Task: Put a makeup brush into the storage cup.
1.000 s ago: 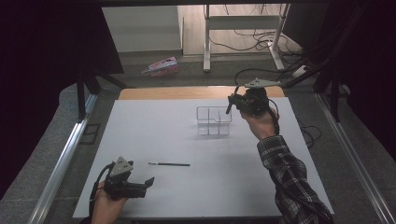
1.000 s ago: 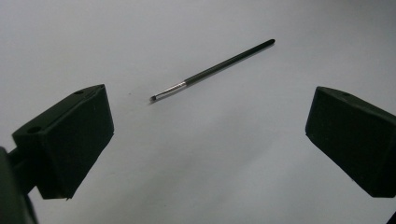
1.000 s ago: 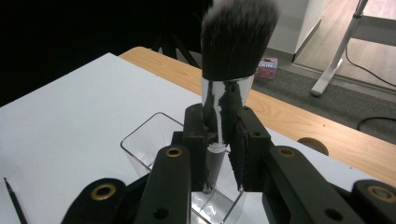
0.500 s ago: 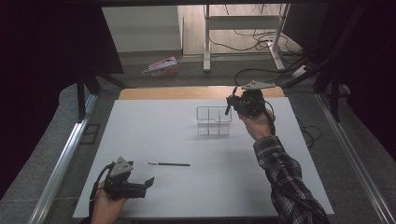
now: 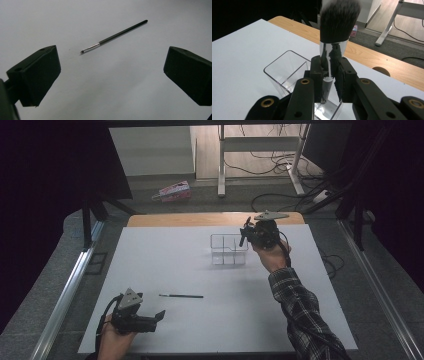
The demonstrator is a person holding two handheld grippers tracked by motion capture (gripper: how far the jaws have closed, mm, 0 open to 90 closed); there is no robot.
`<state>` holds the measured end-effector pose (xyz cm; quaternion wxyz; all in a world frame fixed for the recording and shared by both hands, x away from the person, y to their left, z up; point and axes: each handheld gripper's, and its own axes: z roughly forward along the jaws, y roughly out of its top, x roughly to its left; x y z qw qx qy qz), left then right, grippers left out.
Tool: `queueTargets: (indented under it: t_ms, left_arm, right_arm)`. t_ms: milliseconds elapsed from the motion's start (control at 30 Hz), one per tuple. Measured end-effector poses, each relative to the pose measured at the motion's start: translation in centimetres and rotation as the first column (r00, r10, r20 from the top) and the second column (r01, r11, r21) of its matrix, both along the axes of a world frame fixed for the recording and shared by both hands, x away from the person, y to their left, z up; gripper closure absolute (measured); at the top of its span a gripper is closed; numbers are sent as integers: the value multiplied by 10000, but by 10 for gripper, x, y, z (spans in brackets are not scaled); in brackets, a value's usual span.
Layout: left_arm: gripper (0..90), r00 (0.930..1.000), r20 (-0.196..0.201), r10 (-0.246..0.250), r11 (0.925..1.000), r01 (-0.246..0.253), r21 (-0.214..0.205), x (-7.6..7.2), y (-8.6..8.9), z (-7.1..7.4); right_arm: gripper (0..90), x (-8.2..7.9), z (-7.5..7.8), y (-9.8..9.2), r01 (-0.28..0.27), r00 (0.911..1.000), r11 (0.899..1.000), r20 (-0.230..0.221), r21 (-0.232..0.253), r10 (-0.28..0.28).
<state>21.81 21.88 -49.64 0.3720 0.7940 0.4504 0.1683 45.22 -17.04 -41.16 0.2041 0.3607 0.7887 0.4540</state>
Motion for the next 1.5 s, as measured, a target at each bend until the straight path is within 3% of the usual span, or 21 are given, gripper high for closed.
queueTargets:
  t_ms: [1500]
  left_arm:
    - [15, 10000, -98, 10, 9999, -8, 128, -1, -1, -1]
  right_arm:
    - [760, -1, -42, 6, -84, 9995, 9973, -323, -726, 61]
